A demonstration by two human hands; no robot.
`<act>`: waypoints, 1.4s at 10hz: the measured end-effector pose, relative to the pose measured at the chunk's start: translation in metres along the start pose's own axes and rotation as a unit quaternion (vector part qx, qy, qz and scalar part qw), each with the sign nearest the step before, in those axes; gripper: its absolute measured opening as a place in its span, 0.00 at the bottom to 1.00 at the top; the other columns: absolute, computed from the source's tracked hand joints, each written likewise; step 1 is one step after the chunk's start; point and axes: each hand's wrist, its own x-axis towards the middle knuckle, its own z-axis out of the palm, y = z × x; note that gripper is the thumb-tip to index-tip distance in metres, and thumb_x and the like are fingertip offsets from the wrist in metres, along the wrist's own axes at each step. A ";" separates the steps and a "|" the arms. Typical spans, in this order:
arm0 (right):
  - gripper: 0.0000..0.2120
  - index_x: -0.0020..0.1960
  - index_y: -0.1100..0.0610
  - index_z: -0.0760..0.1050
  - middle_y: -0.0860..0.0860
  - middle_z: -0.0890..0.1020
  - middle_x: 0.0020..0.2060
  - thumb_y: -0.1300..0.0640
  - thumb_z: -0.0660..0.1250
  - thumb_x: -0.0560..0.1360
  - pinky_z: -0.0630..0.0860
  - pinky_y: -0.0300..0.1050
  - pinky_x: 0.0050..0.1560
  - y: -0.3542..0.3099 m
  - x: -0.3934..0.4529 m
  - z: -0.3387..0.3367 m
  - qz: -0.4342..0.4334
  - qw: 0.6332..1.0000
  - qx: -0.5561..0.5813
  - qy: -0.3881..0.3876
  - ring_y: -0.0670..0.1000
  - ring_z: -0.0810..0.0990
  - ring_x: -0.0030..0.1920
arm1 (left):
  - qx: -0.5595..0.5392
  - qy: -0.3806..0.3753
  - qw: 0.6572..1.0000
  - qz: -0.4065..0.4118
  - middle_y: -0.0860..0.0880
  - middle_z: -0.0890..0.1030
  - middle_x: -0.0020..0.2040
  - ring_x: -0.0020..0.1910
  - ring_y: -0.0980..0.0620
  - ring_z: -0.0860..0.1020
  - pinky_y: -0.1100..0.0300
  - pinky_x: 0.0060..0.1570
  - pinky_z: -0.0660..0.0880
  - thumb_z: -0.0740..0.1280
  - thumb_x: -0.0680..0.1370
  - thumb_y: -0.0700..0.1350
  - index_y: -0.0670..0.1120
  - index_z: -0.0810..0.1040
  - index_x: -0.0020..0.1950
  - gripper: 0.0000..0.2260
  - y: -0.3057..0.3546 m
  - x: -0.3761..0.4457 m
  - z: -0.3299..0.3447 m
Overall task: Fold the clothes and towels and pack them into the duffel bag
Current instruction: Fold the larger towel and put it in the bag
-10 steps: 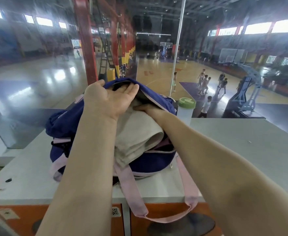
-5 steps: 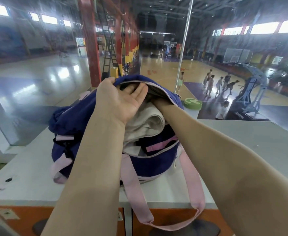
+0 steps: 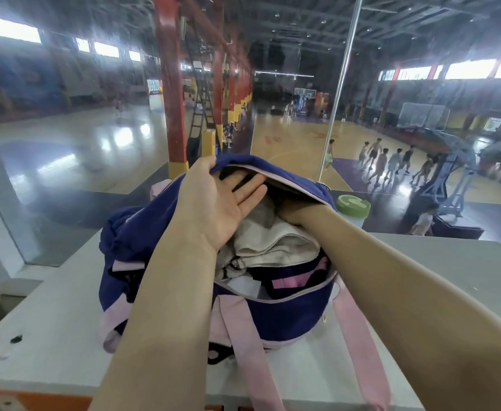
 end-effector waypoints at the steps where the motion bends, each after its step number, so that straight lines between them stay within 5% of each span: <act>1: 0.26 0.75 0.47 0.61 0.51 0.69 0.71 0.42 0.52 0.79 0.63 0.49 0.69 0.001 -0.011 -0.012 -0.026 0.999 -0.002 -0.025 0.54 0.67 0.69 | -0.004 -0.004 1.000 -0.015 0.39 0.76 0.65 0.58 0.40 0.79 0.48 0.53 0.78 0.54 0.83 0.53 0.43 0.69 0.69 0.20 -0.003 0.003 0.002; 3: 0.23 0.75 0.58 0.62 0.55 0.68 0.71 0.54 0.54 0.82 0.60 0.51 0.73 -0.007 -0.027 -0.008 -0.020 0.997 -0.058 -0.036 0.57 0.65 0.72 | -0.023 -0.004 1.000 -0.010 0.40 0.77 0.64 0.58 0.40 0.80 0.47 0.51 0.78 0.53 0.84 0.53 0.44 0.71 0.66 0.17 -0.004 0.006 0.004; 5: 0.18 0.69 0.58 0.70 0.58 0.75 0.65 0.56 0.59 0.80 0.71 0.55 0.65 -0.006 -0.040 0.003 -0.006 0.990 -0.139 0.007 0.60 0.74 0.65 | -0.024 0.008 1.000 -0.005 0.39 0.78 0.63 0.58 0.39 0.79 0.47 0.52 0.79 0.53 0.84 0.52 0.43 0.71 0.68 0.19 -0.003 0.005 0.006; 6: 0.21 0.73 0.59 0.64 0.58 0.70 0.69 0.57 0.59 0.81 0.64 0.51 0.71 -0.003 -0.040 0.014 0.007 0.987 -0.162 -0.013 0.58 0.68 0.70 | -0.021 0.029 0.999 -0.005 0.38 0.78 0.63 0.58 0.40 0.79 0.49 0.49 0.79 0.54 0.83 0.53 0.43 0.72 0.67 0.19 -0.005 0.004 0.009; 7: 0.18 0.68 0.58 0.70 0.58 0.75 0.64 0.57 0.60 0.79 0.70 0.53 0.65 -0.013 -0.046 0.006 -0.003 0.993 -0.116 0.017 0.59 0.73 0.64 | -0.040 0.057 0.998 0.011 0.39 0.79 0.62 0.57 0.41 0.79 0.51 0.48 0.79 0.55 0.83 0.54 0.45 0.71 0.67 0.18 -0.008 0.003 0.014; 8: 0.20 0.70 0.56 0.69 0.56 0.75 0.65 0.52 0.59 0.79 0.66 0.49 0.69 -0.022 -0.049 0.009 -0.057 0.989 -0.112 0.077 0.58 0.73 0.65 | -0.032 0.093 0.995 0.034 0.40 0.78 0.63 0.60 0.43 0.78 0.52 0.52 0.76 0.55 0.83 0.54 0.48 0.72 0.62 0.14 -0.015 0.001 0.021; 10: 0.25 0.77 0.52 0.59 0.55 0.66 0.74 0.47 0.49 0.81 0.61 0.54 0.72 -0.031 -0.049 0.034 -0.069 0.997 -0.006 0.014 0.58 0.66 0.71 | -0.037 0.122 0.990 0.055 0.44 0.77 0.64 0.61 0.45 0.77 0.50 0.60 0.75 0.61 0.81 0.54 0.49 0.70 0.69 0.18 -0.028 0.006 0.030; 12: 0.33 0.79 0.55 0.45 0.56 0.49 0.78 0.44 0.52 0.80 0.44 0.63 0.74 -0.054 -0.059 0.038 -0.014 0.997 -0.072 0.012 0.60 0.48 0.77 | -0.102 0.085 0.990 0.054 0.39 0.76 0.64 0.61 0.41 0.77 0.48 0.59 0.76 0.58 0.82 0.46 0.44 0.72 0.61 0.10 -0.030 0.008 0.030; 13: 0.31 0.79 0.52 0.46 0.55 0.50 0.78 0.41 0.48 0.80 0.43 0.63 0.74 -0.053 -0.061 0.051 -0.023 0.996 -0.066 0.046 0.60 0.49 0.77 | -0.098 0.083 0.990 0.055 0.39 0.75 0.65 0.60 0.41 0.77 0.49 0.57 0.76 0.58 0.82 0.46 0.44 0.71 0.65 0.13 -0.024 0.007 0.029; 14: 0.29 0.79 0.53 0.53 0.55 0.57 0.77 0.42 0.48 0.81 0.52 0.56 0.75 -0.046 -0.057 0.034 -0.041 0.998 0.002 -0.052 0.57 0.56 0.76 | -0.077 0.083 0.992 0.048 0.40 0.75 0.66 0.61 0.41 0.76 0.49 0.56 0.76 0.57 0.83 0.47 0.44 0.70 0.68 0.15 -0.021 0.005 0.027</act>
